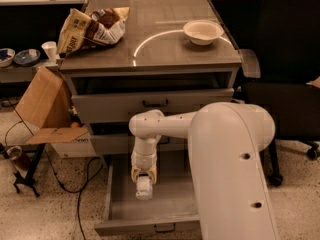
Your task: Pick blue plastic bottle from bottom drawer and place on counter
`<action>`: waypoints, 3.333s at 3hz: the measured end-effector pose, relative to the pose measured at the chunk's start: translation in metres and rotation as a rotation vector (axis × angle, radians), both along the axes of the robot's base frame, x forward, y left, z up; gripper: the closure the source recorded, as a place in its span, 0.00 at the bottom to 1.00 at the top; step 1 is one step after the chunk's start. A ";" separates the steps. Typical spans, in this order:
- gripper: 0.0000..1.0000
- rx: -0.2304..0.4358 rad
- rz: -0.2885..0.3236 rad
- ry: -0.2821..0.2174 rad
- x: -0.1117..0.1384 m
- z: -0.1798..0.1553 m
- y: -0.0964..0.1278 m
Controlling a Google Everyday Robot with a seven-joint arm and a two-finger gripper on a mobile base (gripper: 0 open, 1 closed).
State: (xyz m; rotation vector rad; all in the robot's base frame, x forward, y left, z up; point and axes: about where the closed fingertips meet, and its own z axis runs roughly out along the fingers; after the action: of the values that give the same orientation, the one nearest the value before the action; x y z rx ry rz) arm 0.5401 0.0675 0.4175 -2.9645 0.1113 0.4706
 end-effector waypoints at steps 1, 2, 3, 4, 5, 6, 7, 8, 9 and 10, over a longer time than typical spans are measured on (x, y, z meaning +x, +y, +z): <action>1.00 -0.046 0.040 0.029 0.011 0.053 -0.030; 1.00 -0.072 0.056 0.065 0.003 0.055 -0.037; 1.00 -0.071 0.055 0.064 0.003 0.054 -0.037; 1.00 -0.077 0.049 0.006 0.004 0.070 -0.042; 1.00 -0.145 0.016 -0.085 0.002 0.119 -0.069; 1.00 -0.224 -0.031 -0.198 0.003 0.201 -0.099; 1.00 -0.276 -0.074 -0.317 0.013 0.285 -0.118; 1.00 -0.279 -0.118 -0.411 0.042 0.348 -0.129; 1.00 -0.259 -0.136 -0.426 0.048 0.357 -0.128; 1.00 -0.256 -0.139 -0.424 0.047 0.355 -0.128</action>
Offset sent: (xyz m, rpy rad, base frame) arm 0.0100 -0.0263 0.0475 -0.0406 0.0251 0.0343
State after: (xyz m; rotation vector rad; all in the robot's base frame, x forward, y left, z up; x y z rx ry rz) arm 0.5873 -0.0608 0.7725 -3.1946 0.3509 -0.2082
